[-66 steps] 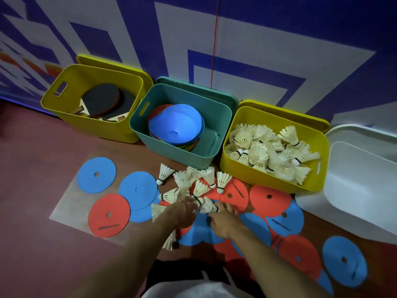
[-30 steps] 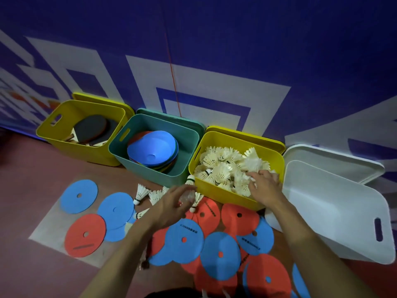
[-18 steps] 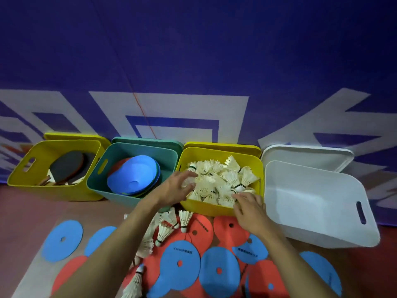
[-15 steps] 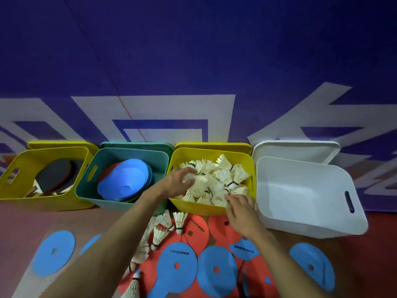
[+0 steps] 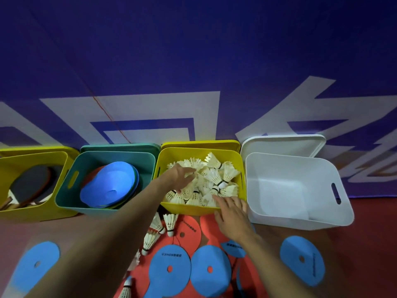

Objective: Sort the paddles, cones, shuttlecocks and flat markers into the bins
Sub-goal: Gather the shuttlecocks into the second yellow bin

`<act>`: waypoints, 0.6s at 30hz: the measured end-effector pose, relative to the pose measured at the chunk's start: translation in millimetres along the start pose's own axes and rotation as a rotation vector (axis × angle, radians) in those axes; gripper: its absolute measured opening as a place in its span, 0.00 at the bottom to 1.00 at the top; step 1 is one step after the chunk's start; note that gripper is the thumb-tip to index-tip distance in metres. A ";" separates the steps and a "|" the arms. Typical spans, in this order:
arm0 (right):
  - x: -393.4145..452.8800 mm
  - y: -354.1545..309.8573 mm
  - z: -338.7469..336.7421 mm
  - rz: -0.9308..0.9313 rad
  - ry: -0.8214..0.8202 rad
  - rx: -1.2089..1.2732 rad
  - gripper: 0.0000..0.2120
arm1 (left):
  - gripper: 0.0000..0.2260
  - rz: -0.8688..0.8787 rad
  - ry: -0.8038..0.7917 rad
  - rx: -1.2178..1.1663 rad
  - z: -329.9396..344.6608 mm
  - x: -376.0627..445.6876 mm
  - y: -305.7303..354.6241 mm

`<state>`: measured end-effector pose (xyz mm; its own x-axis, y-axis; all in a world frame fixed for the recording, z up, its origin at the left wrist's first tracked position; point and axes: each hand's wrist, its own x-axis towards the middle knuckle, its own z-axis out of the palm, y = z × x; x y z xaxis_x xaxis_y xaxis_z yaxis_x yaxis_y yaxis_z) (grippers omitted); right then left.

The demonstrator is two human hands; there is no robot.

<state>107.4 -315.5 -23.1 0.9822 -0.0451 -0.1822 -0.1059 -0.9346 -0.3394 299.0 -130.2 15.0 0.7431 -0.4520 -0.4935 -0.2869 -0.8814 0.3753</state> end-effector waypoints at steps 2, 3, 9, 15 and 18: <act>3.1 0.5 -1.6 0.002 0.010 0.002 0.26 | 0.21 0.056 0.126 -0.021 -6.2 -14.4 -5.7; 3.7 0.3 -2.3 0.002 0.022 0.022 0.27 | 0.21 0.072 0.194 -0.054 -9.0 -27.0 -9.2; -12.9 -36.5 -0.4 -0.120 0.216 0.054 0.22 | 0.15 0.051 0.455 -0.367 15.6 -168.4 -64.5; -55.3 -116.7 43.2 -0.479 0.069 0.131 0.16 | 0.12 -0.235 0.451 -0.437 142.7 -297.0 -148.7; -71.0 -139.1 92.3 -0.512 -0.176 0.071 0.18 | 0.15 -0.305 0.398 -0.346 215.7 -323.8 -174.6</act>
<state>38.1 -149.7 -48.1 0.8709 0.4749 -0.1269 0.3630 -0.7954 -0.4853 -22.0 140.4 -59.9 0.9490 -0.0410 -0.3128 0.1382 -0.8373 0.5289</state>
